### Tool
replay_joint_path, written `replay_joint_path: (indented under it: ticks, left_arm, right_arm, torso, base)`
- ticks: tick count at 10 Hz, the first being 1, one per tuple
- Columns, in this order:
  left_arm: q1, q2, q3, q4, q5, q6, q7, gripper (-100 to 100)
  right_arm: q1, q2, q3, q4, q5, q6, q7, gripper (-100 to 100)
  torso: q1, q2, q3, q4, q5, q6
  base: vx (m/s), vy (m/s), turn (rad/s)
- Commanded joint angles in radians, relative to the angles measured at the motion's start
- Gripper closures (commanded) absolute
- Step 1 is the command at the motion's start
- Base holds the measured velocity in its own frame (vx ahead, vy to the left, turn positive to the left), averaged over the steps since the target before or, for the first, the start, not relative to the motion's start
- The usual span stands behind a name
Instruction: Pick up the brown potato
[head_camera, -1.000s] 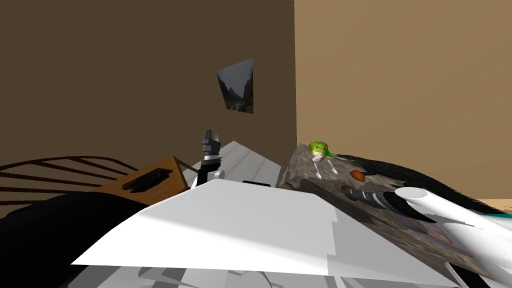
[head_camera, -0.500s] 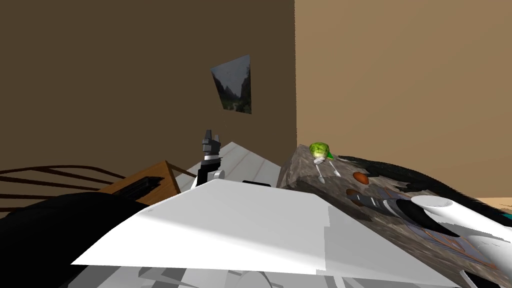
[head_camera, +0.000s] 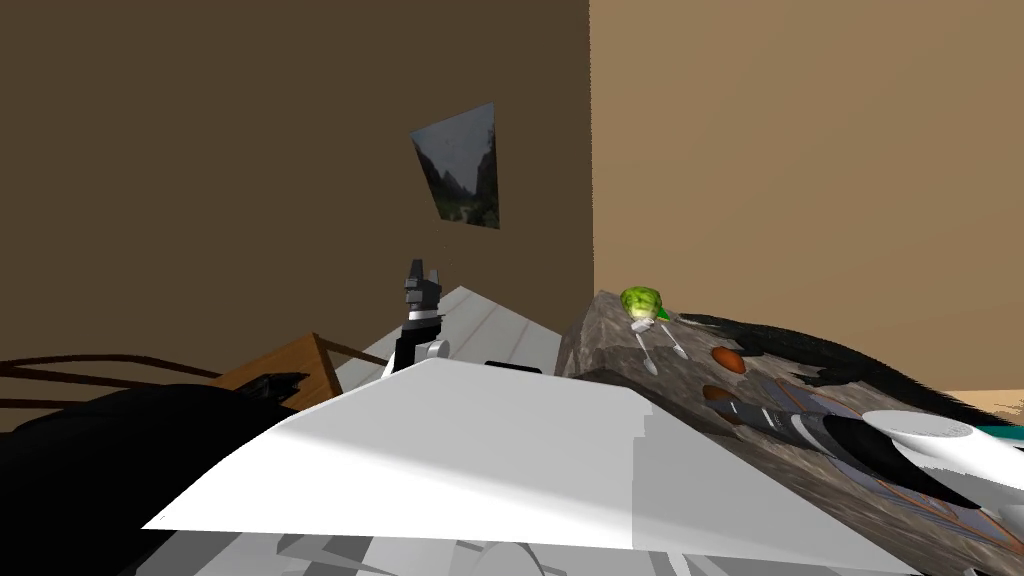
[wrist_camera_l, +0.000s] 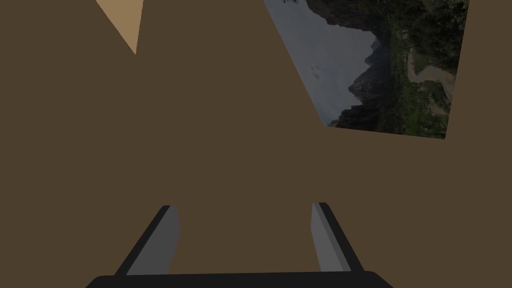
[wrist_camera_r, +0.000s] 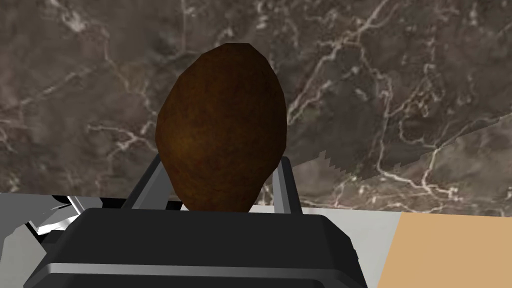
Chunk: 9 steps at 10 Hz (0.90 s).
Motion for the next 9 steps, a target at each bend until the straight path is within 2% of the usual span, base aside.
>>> replay_joint_path:
  ticks: [1, 2, 3, 4, 5, 6, 7, 8, 9]
  left_arm:
    - [0.0, 0.0, 0.0, 0.0, 0.0, 0.0, 0.0, 0]
    - [0.0, 0.0, 0.0, 0.0, 0.0, 0.0, 0.0, 0]
    - [0.0, 0.0, 0.0, 0.0, 0.0, 0.0, 0.0, 0]
    - [0.0, 0.0, 0.0, 0.0, 0.0, 0.0, 0.0, 0]
    - [0.0, 0.0, 0.0, 0.0, 0.0, 0.0, 0.0, 0]
    - [0.0, 0.0, 0.0, 0.0, 0.0, 0.0, 0.0, 0]
    - [0.0, 0.0, 0.0, 0.0, 0.0, 0.0, 0.0, 0]
    - [0.0, 0.0, 0.0, 0.0, 0.0, 0.0, 0.0, 0]
    - [0.0, 0.0, 0.0, 0.0, 0.0, 0.0, 0.0, 0]
  right_arm:
    - [0.001, -0.003, -0.001, 0.013, -0.008, 0.0, 0.029, 100]
    - [0.018, -0.017, -0.004, 0.051, -0.052, -0.002, 0.067, 100]
    - [0.018, -0.017, -0.004, 0.051, -0.052, -0.002, 0.095, 100]
    - [0.034, -0.032, -0.007, 0.088, -0.096, -0.004, 0.132, 100]
    - [0.034, -0.032, -0.007, 0.088, -0.097, -0.004, 0.162, 100]
    - [0.051, -0.046, -0.01, 0.126, -0.14, -0.006, 0.191, 100]
    - [0.051, -0.046, -0.01, 0.126, -0.141, -0.006, 0.223, 100]
    - [0.051, -0.046, -0.01, 0.126, -0.141, -0.006, 0.228, 100]
    - [0.068, -0.061, -0.013, 0.164, -0.186, -0.007, 0.267, 100]
  torso:
    - [0.0, 0.0, 0.0, 0.0, 0.0, 0.0]
    - [0.0, 0.001, 0.001, 0.0, 0.0, -0.001]
    - [0.0, 0.0, 0.0, 0.0, 0.001, 0.001]
    - [0.001, -0.001, 0.0, 0.0, 0.001, 0.0]
    - [0.001, -0.002, -0.001, 0.0, 0.001, 0.001]
    - [0.001, -0.001, -0.001, 0.0, 0.001, -0.001]
    - [0.002, -0.002, -0.001, -0.001, 0.001, 0.0]
    - [0.003, -0.001, -0.001, 0.0, 0.001, -0.001]
    - [0.001, 0.001, 0.0, 0.0, 0.001, -0.002]
  base:
    - [0.047, 0.025, -0.007]
    - [0.104, 0.029, -0.084]
    - [0.105, 0.037, -0.08]
    - [0.12, 0.041, -0.092]
    - [0.107, 0.037, -0.067]
    - [0.126, 0.063, -0.087]
    - [0.104, 0.059, -0.076]
    - [0.044, 0.026, -0.001]
    - [0.09, 0.036, -0.071]
